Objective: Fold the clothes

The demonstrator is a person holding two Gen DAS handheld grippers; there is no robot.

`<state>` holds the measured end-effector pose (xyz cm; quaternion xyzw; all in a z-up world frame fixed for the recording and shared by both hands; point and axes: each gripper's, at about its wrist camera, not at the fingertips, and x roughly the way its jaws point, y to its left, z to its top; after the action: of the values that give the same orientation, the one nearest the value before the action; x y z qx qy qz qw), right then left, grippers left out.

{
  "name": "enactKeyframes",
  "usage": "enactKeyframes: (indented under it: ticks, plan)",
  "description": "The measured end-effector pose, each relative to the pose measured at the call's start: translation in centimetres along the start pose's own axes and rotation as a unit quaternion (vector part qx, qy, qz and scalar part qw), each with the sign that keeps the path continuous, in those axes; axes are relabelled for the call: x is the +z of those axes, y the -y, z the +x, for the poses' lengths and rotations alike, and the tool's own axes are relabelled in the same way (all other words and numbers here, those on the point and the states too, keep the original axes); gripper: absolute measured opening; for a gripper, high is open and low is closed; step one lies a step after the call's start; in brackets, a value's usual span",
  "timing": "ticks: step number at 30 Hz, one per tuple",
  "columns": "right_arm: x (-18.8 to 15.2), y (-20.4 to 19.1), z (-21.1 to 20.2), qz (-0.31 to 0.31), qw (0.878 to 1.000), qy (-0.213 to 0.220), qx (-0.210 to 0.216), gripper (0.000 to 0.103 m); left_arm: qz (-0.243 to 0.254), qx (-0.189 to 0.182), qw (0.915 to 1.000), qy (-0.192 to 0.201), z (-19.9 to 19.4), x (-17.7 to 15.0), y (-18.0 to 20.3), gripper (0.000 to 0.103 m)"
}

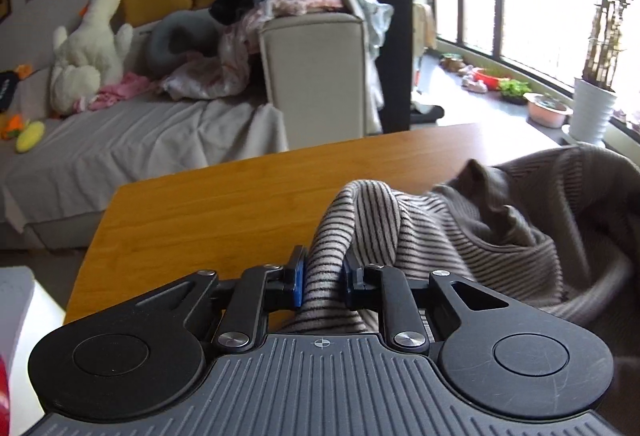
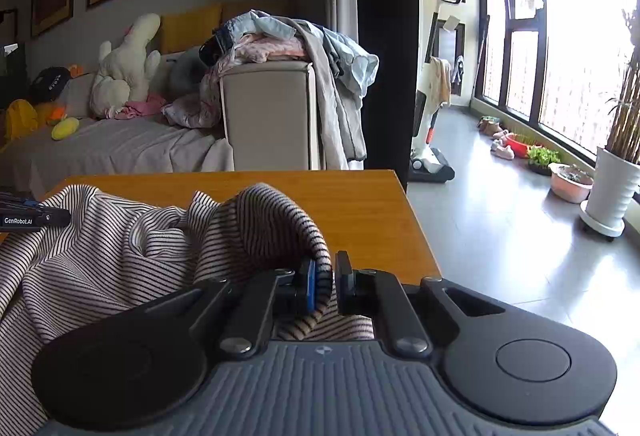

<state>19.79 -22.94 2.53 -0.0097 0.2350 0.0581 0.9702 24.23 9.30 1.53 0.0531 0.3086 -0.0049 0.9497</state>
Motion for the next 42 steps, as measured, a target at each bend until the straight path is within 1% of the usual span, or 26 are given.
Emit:
enactKeyframes:
  ticks: [4,6,7,8,9,10,11,12,13,15,17,19,20,21,22,23,25,27,30,32,34,35,36,37,38,42]
  plan:
    - [2.0,0.1,0.7,-0.017,1.000,0.007,-0.015,0.009,-0.038,0.047,0.9981,-0.009,1.4,0.8,-4.3,0.015]
    - [2.7,0.0,1.7,-0.022,0.999,-0.004,-0.032,0.010,-0.059,0.068,0.9959,-0.008,1.4,0.9,-6.3,0.014]
    - [3.1,0.0,2.2,-0.019,0.999,-0.009,-0.038,0.012,-0.077,0.060,0.9951,-0.012,1.2,0.9,-7.3,0.014]
    - [3.4,0.0,2.6,-0.016,0.999,-0.013,-0.043,0.013,-0.096,0.036,0.9946,-0.011,0.6,0.9,-8.0,0.018]
    - [3.9,-0.2,2.4,-0.020,0.999,0.001,-0.036,0.017,-0.115,0.010,0.9932,-0.011,-0.1,1.0,-8.7,0.021]
    - [4.3,-0.5,2.1,-0.025,0.999,0.015,-0.029,0.025,-0.121,-0.014,0.9925,-0.004,-0.8,1.1,-8.9,0.034]
    - [4.7,-1.1,2.0,-0.040,0.999,0.027,-0.022,0.032,-0.115,-0.032,0.9928,0.004,-1.4,1.1,-8.5,0.051]
    - [5.2,-1.7,1.9,-0.055,0.998,0.039,-0.015,0.051,-0.100,-0.041,0.9941,0.008,-1.5,1.2,-7.7,0.058]
    - [5.5,-2.3,2.3,-0.072,0.997,0.035,-0.010,0.066,-0.084,-0.048,0.9953,0.010,-1.6,1.2,-6.8,0.065]
    - [6.0,-3.3,3.7,-0.105,0.994,0.009,0.012,0.069,-0.056,-0.058,0.9966,0.012,-1.4,1.3,-5.3,0.067]
    - [5.4,-3.5,5.4,-0.114,0.993,-0.028,0.020,0.072,-0.048,-0.066,0.9966,0.002,-0.5,0.9,-4.2,0.067]
    - [4.9,-3.6,7.2,-0.123,0.990,-0.064,0.028,0.073,-0.049,-0.074,0.9960,-0.011,0.4,0.4,-3.6,0.068]
    - [4.3,-3.6,7.8,-0.125,0.989,-0.071,0.024,0.072,-0.049,-0.074,0.9959,-0.017,0.9,0.2,-3.5,0.067]
    - [3.9,-3.6,8.1,-0.126,0.989,-0.070,0.025,0.057,-0.048,-0.072,0.9960,-0.021,1.1,-0.2,-3.3,0.067]
    - [3.7,-3.6,8.1,-0.124,0.989,-0.074,0.035,0.021,-0.047,-0.071,0.9961,-0.025,1.4,-0.3,-3.2,0.064]
    - [3.8,-3.7,8.0,-0.116,0.989,-0.076,0.048,0.009,-0.044,-0.068,0.9963,-0.029,1.7,-0.3,-3.1,0.050]
    - [4.8,-2.9,7.5,-0.077,0.994,-0.053,0.060,0.009,-0.039,-0.055,0.9971,-0.033,2.2,-0.3,-3.2,0.019]
    - [5.9,-1.3,7.3,-0.027,0.997,-0.026,0.065,0.009,-0.038,-0.029,0.9983,-0.032,3.1,0.0,-3.7,0.017]
    - [5.4,1.7,10.3,0.034,0.997,-0.062,0.026,0.011,-0.036,0.025,0.9986,-0.030,4.7,0.3,-4.8,0.014]
    - [3.7,1.7,12.2,0.023,0.995,-0.095,0.003,0.020,-0.035,0.053,0.9976,-0.027,5.2,0.5,-5.4,0.012]
    - [3.4,1.5,11.8,0.023,0.996,-0.082,-0.005,0.030,-0.060,0.047,0.9967,-0.029,4.6,0.6,-6.2,0.013]
    - [3.5,1.4,11.4,0.024,0.997,-0.070,-0.007,0.034,-0.073,0.042,0.9961,-0.026,4.0,0.7,-6.5,0.016]
    - [3.5,1.3,10.7,0.016,0.998,-0.056,-0.014,0.044,-0.086,0.037,0.9954,-0.022,3.3,0.7,-6.8,0.021]
    - [3.6,1.1,10.0,0.009,0.999,-0.041,-0.021,0.048,-0.098,0.030,0.9946,-0.016,2.5,0.8,-6.7,0.036]
    - [3.4,0.8,9.2,-0.008,0.999,-0.031,-0.032,0.049,-0.109,0.022,0.9937,-0.011,1.7,0.9,-6.6,0.047]
    - [2.3,-0.2,4.5,-0.062,0.998,-0.006,-0.015,0.060,-0.106,-0.029,0.9937,0.021,-1.8,0.6,-4.2,0.068]
